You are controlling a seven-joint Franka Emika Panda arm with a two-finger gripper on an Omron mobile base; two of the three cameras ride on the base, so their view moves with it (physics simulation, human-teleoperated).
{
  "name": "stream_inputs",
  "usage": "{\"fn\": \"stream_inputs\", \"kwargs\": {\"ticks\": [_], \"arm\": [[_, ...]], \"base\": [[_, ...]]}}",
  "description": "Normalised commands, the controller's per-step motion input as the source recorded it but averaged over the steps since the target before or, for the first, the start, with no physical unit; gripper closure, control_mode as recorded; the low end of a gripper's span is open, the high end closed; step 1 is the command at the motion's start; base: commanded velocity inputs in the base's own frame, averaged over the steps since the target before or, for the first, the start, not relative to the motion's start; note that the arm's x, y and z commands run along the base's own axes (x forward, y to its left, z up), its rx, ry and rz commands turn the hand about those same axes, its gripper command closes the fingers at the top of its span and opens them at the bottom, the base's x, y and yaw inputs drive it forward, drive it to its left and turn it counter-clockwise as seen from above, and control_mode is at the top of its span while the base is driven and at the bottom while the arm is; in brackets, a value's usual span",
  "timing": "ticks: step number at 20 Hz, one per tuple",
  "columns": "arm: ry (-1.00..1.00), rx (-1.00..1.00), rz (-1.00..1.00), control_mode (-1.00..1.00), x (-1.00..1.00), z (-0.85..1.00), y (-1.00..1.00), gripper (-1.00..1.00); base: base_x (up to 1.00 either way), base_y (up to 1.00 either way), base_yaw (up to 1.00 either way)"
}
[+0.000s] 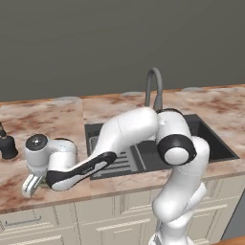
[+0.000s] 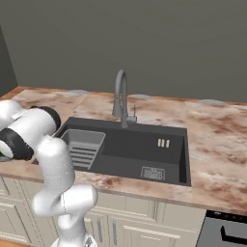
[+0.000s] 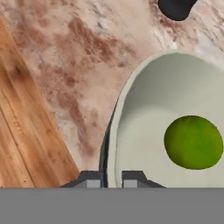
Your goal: Pick the lime from the sink and place it in the bowl. Then pick the bowl and place it in the microwave. Then close the microwave door and press the start button.
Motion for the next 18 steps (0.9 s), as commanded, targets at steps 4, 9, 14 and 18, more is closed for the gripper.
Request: {"fn": "stream_inputs", "kwargs": {"ticks": [4, 9, 14, 18], "arm": [[-0.14, -0.06, 0.11, -1.0, -0.82, 0.94, -0.71, 1.0], [-0.16, -0.05, 0.13, -1.0, -0.91, 1.0, -0.96, 1.0], [-0.12, -0.03, 0.17, -1.0, -0.79, 1.0, -1.0, 1.0], [-0.04, -0.03, 0.21, -1.0, -0.47, 1.0, -1.0, 1.0]], "base": [[0.0, 0.0, 0.0], [0.0, 0.0, 0.0], [0.0, 0.0, 0.0], [0.0, 0.0, 0.0]]}}
